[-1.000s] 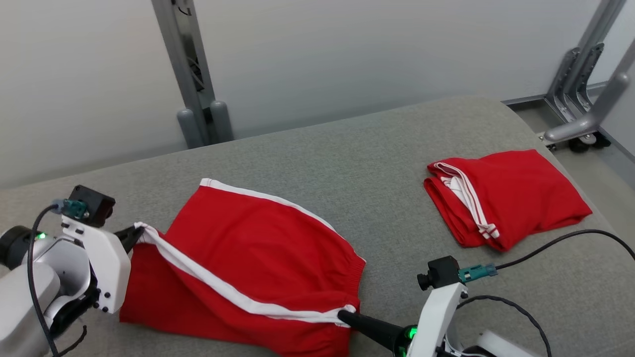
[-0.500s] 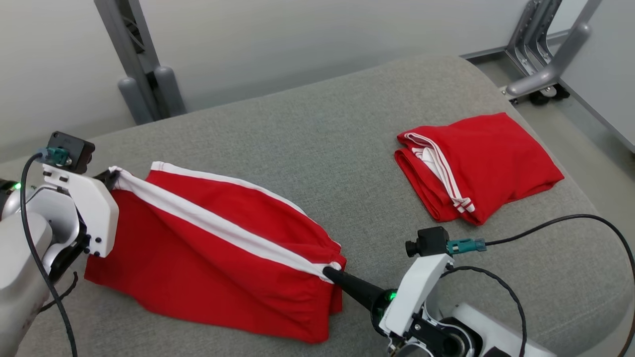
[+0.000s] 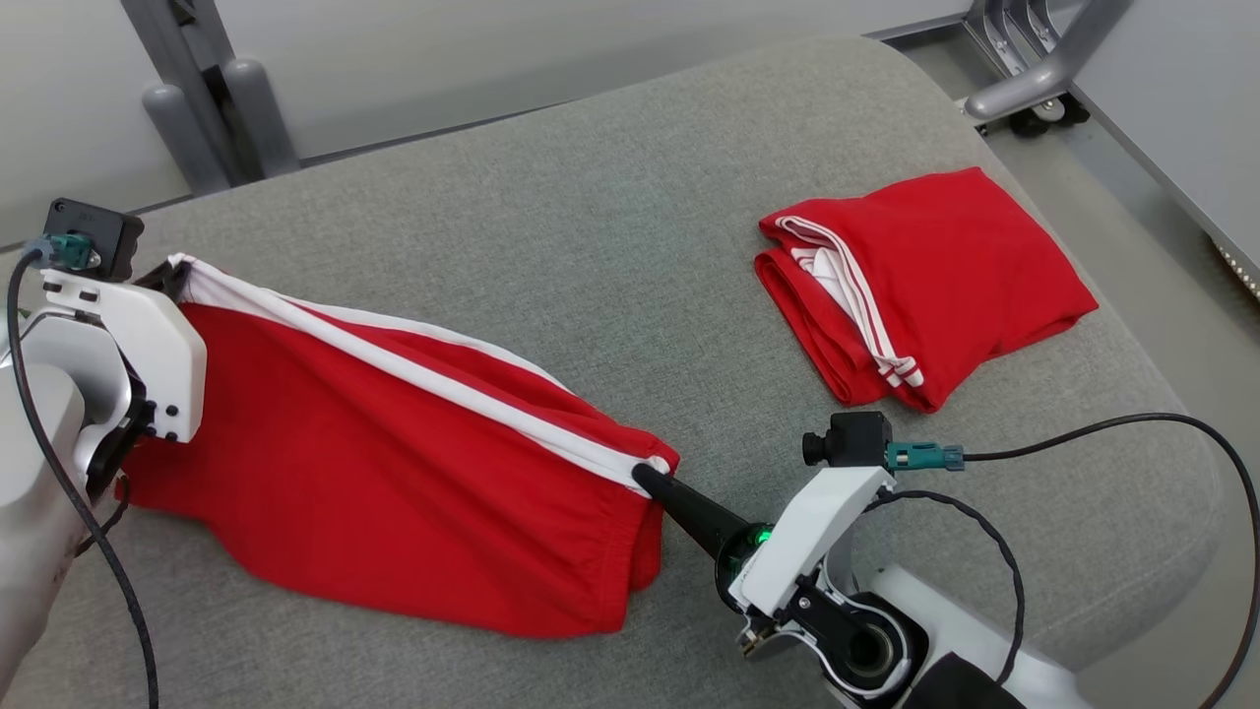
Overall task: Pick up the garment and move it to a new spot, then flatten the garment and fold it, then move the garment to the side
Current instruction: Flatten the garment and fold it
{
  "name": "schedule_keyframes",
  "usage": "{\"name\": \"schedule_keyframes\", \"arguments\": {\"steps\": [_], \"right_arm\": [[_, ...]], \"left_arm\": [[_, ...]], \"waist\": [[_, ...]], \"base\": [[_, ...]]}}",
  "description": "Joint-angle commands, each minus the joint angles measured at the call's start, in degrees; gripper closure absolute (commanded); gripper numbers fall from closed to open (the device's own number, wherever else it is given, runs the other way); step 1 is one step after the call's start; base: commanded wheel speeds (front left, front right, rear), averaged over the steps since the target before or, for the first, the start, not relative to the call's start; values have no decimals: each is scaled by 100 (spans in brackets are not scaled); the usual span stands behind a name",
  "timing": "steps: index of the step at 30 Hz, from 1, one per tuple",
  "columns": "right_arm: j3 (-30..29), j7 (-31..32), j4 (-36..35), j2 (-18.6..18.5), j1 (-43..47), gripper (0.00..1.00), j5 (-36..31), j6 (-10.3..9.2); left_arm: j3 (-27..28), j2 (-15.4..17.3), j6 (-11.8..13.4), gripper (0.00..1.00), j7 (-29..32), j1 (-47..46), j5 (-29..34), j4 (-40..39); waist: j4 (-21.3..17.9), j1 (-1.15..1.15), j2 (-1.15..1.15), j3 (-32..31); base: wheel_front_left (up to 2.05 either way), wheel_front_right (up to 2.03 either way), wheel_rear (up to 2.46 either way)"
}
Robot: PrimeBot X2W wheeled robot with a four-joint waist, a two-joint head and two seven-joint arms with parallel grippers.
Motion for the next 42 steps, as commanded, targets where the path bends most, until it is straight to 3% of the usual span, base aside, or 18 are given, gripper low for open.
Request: {"name": "schedule_keyframes", "arguments": {"steps": [1,16,30,31,32,33,34,35,42], "right_arm": [[-30,-66,38,13,-62,100,-16,-1],[-217,-463,149,262,-262,100,78,-1],[-194,-582,246,336,-373,99,81,-1],[-191,-609,279,338,-386,64,64,-1],[-187,-639,309,340,-399,24,46,-1],[-180,-643,336,344,-402,0,55,-1],[-175,-638,358,350,-404,0,80,-1],[-175,-633,378,356,-410,0,95,-1],[-158,-661,545,365,-430,0,101,-1]], "left_arm": [[19,3,42,100,-70,-115,52,86],[-130,-291,-180,100,-401,-505,173,1020],[-285,-473,-329,100,-389,-638,199,1507],[-295,-493,-331,97,-403,-644,199,1528],[-302,-508,-343,76,-415,-648,197,1549],[-309,-522,-351,51,-431,-655,196,1574],[-316,-537,-356,11,-438,-667,194,1593],[-322,-554,-355,0,-461,-678,197,1614],[-342,-660,-370,0,-560,-637,149,1751]], "waist": [[-48,0,0,68],[-284,0,0,466],[-216,0,0,609],[-205,0,0,617],[-195,0,0,623],[-185,0,0,626],[-176,0,0,628],[-167,0,0,629],[-101,0,0,537]], "base": [[0,0,0],[0,0,0],[0,0,0],[0,0,0],[0,0,0],[0,0,0],[0,0,0],[0,0,0],[0,0,0]]}}
